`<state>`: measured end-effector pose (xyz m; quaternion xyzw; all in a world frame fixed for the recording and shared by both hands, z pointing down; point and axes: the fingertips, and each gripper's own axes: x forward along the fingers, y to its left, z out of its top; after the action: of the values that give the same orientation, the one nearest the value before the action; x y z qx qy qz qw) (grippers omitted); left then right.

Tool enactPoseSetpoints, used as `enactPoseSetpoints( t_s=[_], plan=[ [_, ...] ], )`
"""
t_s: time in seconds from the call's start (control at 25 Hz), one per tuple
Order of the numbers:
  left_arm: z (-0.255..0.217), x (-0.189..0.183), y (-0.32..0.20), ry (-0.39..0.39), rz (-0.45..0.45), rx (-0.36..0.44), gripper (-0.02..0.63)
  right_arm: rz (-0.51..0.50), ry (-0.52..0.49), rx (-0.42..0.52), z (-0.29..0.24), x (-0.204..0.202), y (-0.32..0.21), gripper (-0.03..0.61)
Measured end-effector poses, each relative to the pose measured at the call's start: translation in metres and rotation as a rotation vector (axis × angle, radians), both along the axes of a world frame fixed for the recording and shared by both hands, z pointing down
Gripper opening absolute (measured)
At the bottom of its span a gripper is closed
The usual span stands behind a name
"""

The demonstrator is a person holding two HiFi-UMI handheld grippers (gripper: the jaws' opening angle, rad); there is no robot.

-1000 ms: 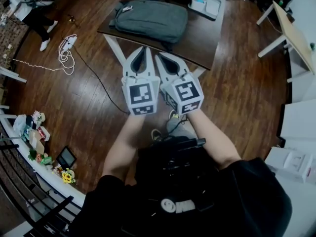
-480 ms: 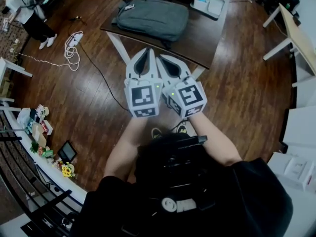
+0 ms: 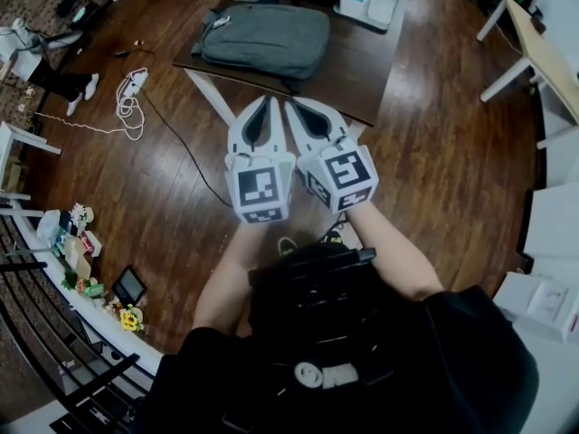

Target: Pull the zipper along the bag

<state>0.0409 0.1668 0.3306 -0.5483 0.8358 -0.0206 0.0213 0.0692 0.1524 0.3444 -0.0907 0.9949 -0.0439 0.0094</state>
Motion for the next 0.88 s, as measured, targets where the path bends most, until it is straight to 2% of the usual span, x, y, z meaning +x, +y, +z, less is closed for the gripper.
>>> enactPoseSetpoints(
  t_s=[0.2, 0.88],
  plan=[
    [0.001, 0.001, -0.009, 0.005, 0.007, -0.001, 0.002, -0.028, 0.004, 0.018, 0.001, -0.002, 0.0, 0.0],
    [0.001, 0.0, -0.029, 0.005, 0.025, 0.004, 0.002, -0.024, 0.01, 0.035, 0.0, -0.003, -0.018, 0.0]
  ],
)
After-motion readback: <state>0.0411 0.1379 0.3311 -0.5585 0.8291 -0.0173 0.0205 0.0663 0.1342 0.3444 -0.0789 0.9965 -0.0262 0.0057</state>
